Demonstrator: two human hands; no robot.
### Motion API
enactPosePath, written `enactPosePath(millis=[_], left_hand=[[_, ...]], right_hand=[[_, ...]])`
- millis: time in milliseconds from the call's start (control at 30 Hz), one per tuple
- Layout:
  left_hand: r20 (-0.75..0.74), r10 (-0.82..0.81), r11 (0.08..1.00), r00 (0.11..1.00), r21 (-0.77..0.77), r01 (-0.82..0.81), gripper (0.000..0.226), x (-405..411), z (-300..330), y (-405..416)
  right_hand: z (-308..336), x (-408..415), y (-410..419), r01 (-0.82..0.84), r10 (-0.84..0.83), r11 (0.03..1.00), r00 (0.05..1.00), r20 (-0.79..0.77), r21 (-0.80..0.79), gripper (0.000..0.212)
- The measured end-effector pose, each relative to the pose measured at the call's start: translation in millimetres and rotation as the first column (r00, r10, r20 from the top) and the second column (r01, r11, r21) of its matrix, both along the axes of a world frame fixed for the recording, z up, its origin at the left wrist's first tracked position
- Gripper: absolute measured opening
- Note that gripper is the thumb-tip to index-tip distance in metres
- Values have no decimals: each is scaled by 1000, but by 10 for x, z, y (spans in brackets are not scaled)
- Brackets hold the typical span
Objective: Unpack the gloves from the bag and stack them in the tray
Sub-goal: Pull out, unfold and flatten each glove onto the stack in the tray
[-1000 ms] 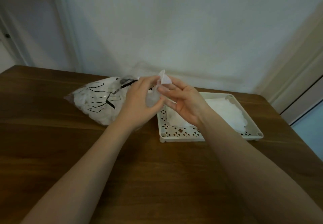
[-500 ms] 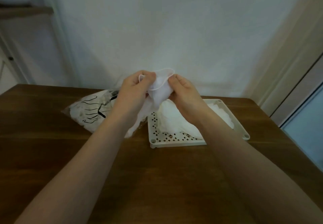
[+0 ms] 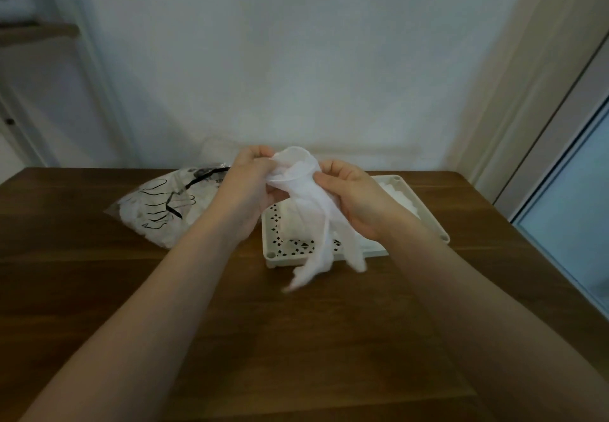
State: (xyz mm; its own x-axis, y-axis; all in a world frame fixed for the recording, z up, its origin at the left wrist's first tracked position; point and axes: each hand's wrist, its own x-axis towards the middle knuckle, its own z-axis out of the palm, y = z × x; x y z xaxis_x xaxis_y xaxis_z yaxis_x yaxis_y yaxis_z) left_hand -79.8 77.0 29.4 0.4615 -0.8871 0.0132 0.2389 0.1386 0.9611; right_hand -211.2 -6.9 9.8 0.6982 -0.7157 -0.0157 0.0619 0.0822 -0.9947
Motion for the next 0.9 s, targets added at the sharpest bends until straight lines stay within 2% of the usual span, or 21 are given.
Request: enactPosePath(millis=[67, 167, 233, 267, 300, 400, 533, 667, 767, 833, 900], left_hand=[[67, -9, 1000, 998, -9, 9, 24, -60, -13, -11], [196, -46, 999, 980, 29, 41, 7, -119, -37, -5], [486, -102, 985, 868, 170, 20, 30, -139, -59, -18], [591, -115, 979, 799, 202, -8, 32, -156, -67, -26], [630, -106, 980, 769, 199, -29, 30, -179, -74, -42], [574, -49, 990, 818, 135, -35, 31, -238, -50, -101], [480, 29, 995, 877, 72, -72, 29, -257, -10, -191], [463, 96, 991, 881, 42, -130, 24, -295, 57, -283], [511, 148, 980, 846, 42, -197, 35, -276, 83, -332], [526, 137, 980, 839, 51, -192, 42, -257, 78, -345], [534, 92, 988, 841, 57, -145, 49, -245, 65, -357]], right_hand=[[8, -45, -19, 60, -60, 998, 998, -17, 29, 12], [20, -120, -49, 85, -83, 996, 995, -49, 41, 6], [15, -169, -76, 93, -91, 995, 994, -64, 26, 8], [4, -188, -96, 94, -93, 995, 994, -59, 15, 11], [3, -212, -110, 88, -88, 996, 995, -57, 3, 13], [-23, -301, -183, 30, -37, 997, 993, -112, -68, 14], [-58, -411, -208, -172, 38, 921, 932, -360, -350, 27], [-91, -473, -231, -232, 32, 844, 921, -387, -483, 26], [-110, -514, -300, -181, -28, 864, 915, -404, -470, 39], [-89, -569, -345, -133, -44, 899, 921, -388, -417, 34], [-69, -632, -383, -83, -19, 944, 952, -304, -319, 27]])
